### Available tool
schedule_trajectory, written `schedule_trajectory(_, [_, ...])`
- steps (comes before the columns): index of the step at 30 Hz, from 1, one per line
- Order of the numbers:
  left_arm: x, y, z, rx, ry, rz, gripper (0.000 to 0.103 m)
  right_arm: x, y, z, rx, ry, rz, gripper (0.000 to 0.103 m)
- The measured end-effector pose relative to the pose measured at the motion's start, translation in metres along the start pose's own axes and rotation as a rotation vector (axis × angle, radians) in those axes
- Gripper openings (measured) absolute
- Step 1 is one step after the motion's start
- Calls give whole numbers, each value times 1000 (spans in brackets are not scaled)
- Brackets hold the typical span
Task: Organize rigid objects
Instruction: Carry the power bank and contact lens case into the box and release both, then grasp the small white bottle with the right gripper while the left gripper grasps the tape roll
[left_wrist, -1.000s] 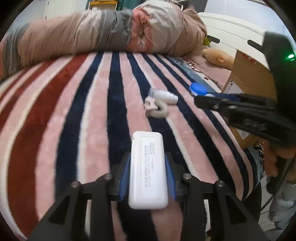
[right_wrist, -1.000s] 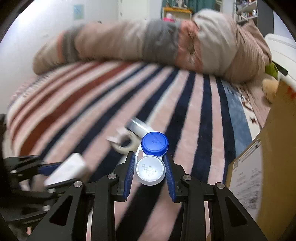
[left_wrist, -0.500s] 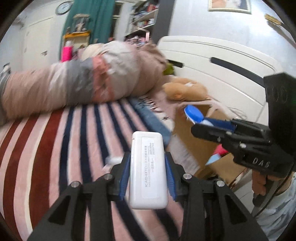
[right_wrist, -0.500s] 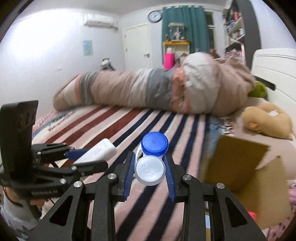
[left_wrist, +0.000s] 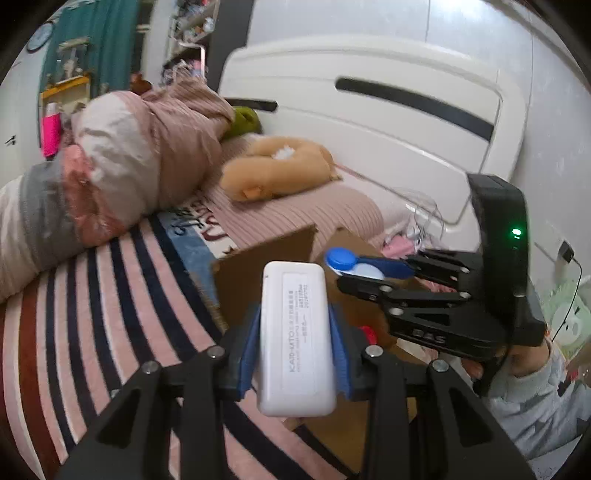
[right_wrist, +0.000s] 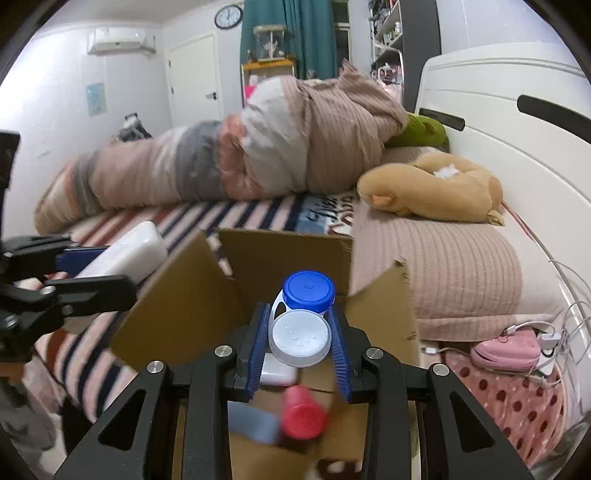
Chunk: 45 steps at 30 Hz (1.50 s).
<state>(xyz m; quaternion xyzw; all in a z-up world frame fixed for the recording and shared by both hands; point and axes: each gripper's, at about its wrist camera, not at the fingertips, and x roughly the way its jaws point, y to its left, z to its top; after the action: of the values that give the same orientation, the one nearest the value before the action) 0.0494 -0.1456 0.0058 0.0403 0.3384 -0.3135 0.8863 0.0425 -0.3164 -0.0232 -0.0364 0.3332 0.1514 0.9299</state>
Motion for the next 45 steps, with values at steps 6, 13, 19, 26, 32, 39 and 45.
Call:
schedule_trajectory(6, [28,-6,4,30,79,-4,32,21,-18,-7,22,40,-13,34])
schedule_trajectory(13, [52,3,2,31,150,14,32,18,-20,-8,23,13,9,37])
schedule_trajectory(19, [53,7,0,24,142,23,33,17,-20,-8,27,12,15,37])
schedule_trajectory(26, [31,16,-2,-12,96,26,46,14,-15,-8,19,15,21,38])
schedule_trajectory(32, [-12,36,-10,-45,28,63,51,6,4,-2,-1,6,37,38])
schedule_trajectory(39, [-72,88,-34,-117,-54,198,56,-13,59,15,-57,-53,115,38])
schedule_trajectory(45, [-102,138,-73,-183,-61,279,60,-9,128,28,-123,-61,227,38])
